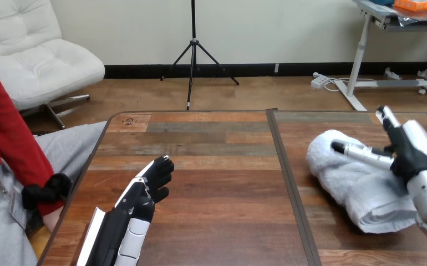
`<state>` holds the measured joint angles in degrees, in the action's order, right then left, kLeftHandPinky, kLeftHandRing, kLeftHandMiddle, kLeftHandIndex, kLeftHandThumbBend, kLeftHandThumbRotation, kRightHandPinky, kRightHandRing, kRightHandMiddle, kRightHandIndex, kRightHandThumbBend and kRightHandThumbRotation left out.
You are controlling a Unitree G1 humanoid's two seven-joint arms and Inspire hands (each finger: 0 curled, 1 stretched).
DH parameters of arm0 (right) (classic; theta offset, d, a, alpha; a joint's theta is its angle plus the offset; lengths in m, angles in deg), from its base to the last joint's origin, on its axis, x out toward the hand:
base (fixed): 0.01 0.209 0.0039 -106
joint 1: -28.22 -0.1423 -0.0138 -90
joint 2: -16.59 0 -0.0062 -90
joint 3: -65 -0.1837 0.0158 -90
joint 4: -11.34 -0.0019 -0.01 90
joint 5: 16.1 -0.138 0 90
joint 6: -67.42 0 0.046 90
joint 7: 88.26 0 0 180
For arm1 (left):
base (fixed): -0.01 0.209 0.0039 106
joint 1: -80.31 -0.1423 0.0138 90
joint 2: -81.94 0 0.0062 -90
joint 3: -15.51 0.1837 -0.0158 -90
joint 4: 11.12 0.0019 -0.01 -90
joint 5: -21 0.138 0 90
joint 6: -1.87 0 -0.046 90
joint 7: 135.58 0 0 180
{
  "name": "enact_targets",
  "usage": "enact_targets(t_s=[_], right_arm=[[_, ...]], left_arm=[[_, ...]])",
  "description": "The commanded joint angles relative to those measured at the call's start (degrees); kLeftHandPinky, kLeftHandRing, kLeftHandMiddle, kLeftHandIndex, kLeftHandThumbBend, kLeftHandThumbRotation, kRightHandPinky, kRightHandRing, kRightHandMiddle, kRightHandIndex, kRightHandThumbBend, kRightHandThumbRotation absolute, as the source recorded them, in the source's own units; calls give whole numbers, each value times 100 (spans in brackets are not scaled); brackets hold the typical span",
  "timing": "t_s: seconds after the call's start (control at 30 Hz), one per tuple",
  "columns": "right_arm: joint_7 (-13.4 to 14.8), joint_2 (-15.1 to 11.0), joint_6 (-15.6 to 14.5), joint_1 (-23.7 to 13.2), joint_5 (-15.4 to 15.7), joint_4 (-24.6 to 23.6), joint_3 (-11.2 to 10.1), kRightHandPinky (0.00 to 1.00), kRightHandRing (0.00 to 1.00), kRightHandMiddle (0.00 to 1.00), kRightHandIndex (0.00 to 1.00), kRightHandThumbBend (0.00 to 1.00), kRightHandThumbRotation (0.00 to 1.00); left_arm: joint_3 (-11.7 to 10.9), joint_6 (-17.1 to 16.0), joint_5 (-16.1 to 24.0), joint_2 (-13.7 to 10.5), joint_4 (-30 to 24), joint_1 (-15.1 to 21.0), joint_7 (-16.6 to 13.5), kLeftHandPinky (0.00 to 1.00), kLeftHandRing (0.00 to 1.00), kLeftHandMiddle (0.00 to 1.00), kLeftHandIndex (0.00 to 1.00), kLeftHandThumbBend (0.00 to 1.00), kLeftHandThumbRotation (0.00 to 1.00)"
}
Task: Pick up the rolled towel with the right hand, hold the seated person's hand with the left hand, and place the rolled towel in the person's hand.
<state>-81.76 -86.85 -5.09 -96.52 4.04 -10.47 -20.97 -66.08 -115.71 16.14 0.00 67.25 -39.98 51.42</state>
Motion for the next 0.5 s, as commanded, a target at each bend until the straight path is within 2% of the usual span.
enact_targets(t_s=[0.0,0.47], right_arm=[[14,87,-48,-233,19,90,94,83,100,100,100,100,54],[-51,198,-507,-205,203,344,416,84,100,100,100,100,58]], left_arm=[[-32,-95,12,179,-199,304,-31,88,90,89,87,77,100],[-41,-71,-12,185,-258,271,-42,87,89,89,87,77,100]])
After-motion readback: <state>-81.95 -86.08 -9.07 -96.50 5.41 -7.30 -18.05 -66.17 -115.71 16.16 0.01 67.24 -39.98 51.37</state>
